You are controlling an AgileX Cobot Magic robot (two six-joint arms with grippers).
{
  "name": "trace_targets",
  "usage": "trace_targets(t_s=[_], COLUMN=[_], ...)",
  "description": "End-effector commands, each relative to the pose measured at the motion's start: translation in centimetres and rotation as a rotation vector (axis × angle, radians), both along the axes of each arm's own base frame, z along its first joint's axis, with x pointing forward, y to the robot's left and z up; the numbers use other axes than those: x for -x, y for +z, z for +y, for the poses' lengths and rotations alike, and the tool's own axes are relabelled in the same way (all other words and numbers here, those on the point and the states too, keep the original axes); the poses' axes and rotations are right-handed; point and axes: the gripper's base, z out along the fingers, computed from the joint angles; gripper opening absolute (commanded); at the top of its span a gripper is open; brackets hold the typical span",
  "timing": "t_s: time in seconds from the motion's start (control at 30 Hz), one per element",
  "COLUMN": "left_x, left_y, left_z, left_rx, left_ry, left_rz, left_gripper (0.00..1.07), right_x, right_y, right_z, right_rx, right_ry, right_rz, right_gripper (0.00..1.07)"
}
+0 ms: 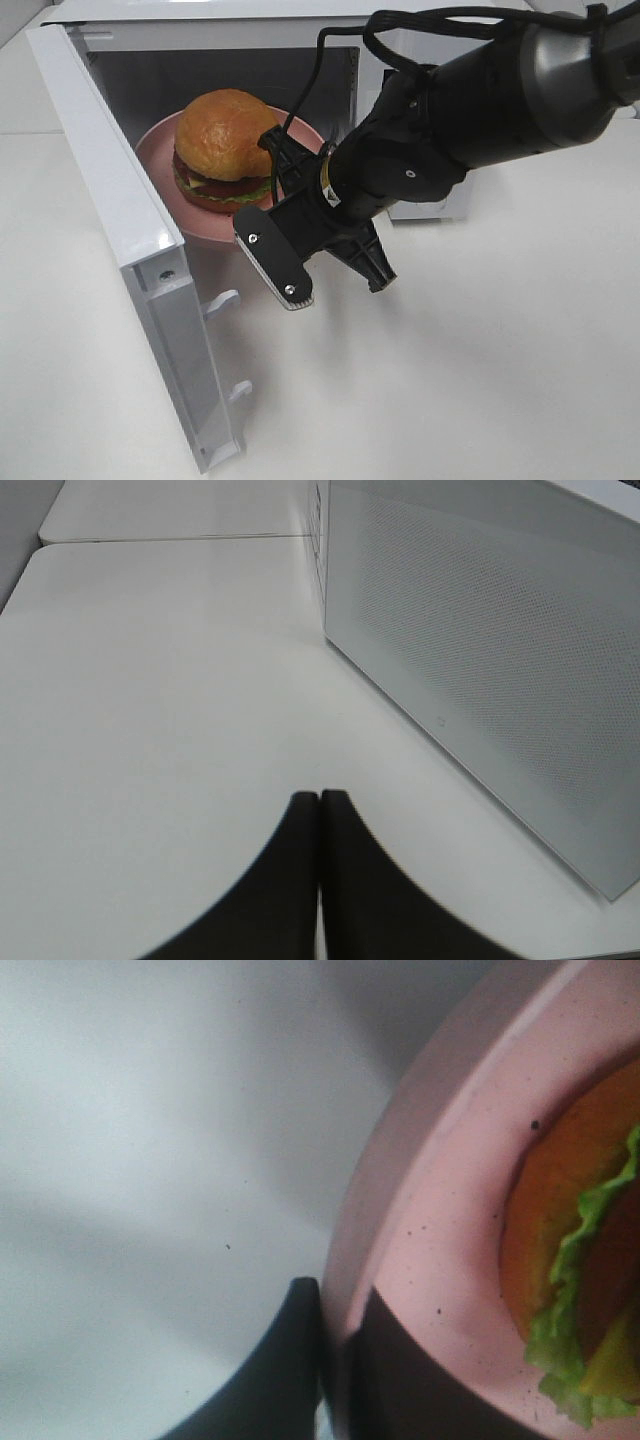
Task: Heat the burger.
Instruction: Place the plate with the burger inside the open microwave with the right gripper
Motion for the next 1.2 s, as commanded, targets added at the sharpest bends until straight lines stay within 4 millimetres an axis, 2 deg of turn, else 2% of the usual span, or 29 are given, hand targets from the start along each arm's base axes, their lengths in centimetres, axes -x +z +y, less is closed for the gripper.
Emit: trace_targets(t_s=[0.03,0.1,0.3,0.7,0.83,0.87,0.97,1.1,1.2], left_x=[0.3,0.3,0.3,0.3,0.3,0.3,0.3,0.3,0.3], left_y=[0.1,0.1,0.1,0.1,0.1,0.1,0.1,0.1,0.1], left_z=[0.0,0.0,0.0,0.0,0.0,0.0,0.0,0.0,0.0], left_rx=[0.006,0.006,0.006,0.006,0.006,0.006,0.006,0.006,0.006], left_ry=[0.004,0.004,0.004,0.004,0.004,0.004,0.004,0.004,0.004], left_rz=[-0.031,-0.031,-0.031,-0.031,-0.031,-0.031,-0.031,-0.031,-0.031], left_gripper=[0.00,0.00,0.00,0.00,0.00,0.00,0.00,0.00,0.00], right_x=[-1.0,-2.2,-3.8,-7.7,-8.9,-9.9,-11.2,-12.0,-12.5], right_y=[1.2,1.1,1.5,1.8,1.8,1.6,1.5,1.6,1.0], right_z=[0.6,0.4,1.2,4.0,4.2,4.0,3.8,3.8,4.2], right_rx=[-0.053,-0.043,-0.049,-0.086,-0.092,-0.103,-0.132,-0.148,-0.184], right_ry=[0.010,-0.040,-0.081,-0.213,-0.248,-0.283,-0.322,-0.340,-0.419], right_rz=[-0.031,0.013,0.055,0.114,0.122,0.128,0.124,0.125,0.171], right_gripper=[0.00,0.00,0.00,0.00,0.00,0.00,0.00,0.00,0.00])
